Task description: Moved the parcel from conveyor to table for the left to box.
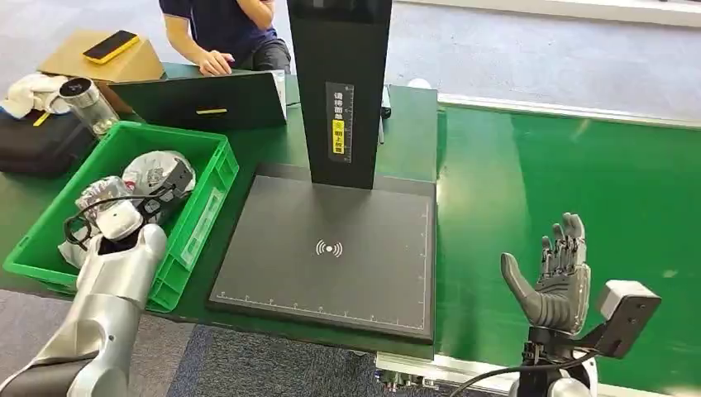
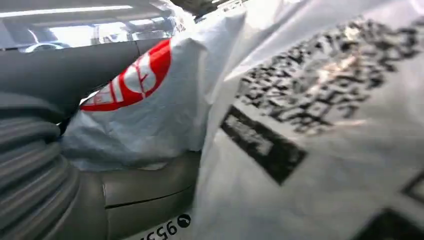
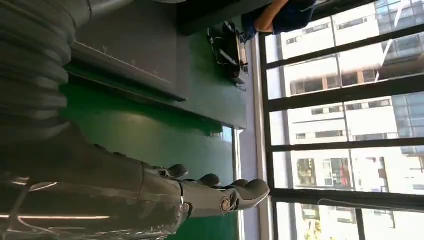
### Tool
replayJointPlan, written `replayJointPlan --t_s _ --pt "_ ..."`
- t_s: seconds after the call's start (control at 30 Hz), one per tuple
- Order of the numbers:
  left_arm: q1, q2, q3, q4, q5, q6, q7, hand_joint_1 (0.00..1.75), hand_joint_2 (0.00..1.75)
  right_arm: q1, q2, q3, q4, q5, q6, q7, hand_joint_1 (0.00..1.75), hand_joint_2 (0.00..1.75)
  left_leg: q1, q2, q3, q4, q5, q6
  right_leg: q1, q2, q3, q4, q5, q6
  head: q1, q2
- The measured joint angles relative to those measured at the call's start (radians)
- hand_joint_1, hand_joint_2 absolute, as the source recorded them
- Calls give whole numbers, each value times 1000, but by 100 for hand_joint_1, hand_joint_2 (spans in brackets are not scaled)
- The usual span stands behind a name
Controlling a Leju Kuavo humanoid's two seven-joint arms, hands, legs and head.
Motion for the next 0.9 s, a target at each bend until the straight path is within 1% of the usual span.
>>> replayJointPlan --t_s 0.07,0.13,0.23,0.3,0.53,0.57,0.73,0.9 --pt "-3 9 -13 12 0 25 5 0 175 1 0 1 0 0 -2 0 0 175 0 0 0 0 0 0 0 0 0 0 0 0 0 0" --pt "-4 15 -31 18 0 81 8 0 175 2 0 1 0 0 -4 -1 0 175 0 0 0 0 0 0 0 0 0 0 0 0 0 0" --pt "-7 20 -43 20 0 207 8 0 175 6 0 1 -1 0 -6 -1 0 175 0 0 0 0 0 0 0 0 0 0 0 0 0 0" --pt "-10 23 -46 20 0 259 8 0 175 7 0 1 -1 0 -7 -1 0 175 0 0 0 0 0 0 0 0 0 0 0 0 0 0" --pt "1 23 -47 -28 2 317 -8 0 175 10 0 0 -1 -4 -17 -1 0 175 0 0 0 0 0 0 0 0 0 0 0 0 0 0" --pt "8 21 -44 -47 25 334 -26 0 0 12 0 0 -1 -6 -18 -1 0 175 0 0 0 0 0 0 0 0 0 0 0 0 0 0" --pt "69 -6 -9 -182 153 399 -143 0 0 25 0 -1 -5 -13 -20 -2 0 175 0 0 0 0 0 0 0 0 0 0 0 0 0 0" --pt "178 -56 26 -400 416 466 -324 0 0 36 0 -1 -11 -12 -34 -8 0 175 0 0 0 0 0 0 -1 0 0 0 0 0 0 0"
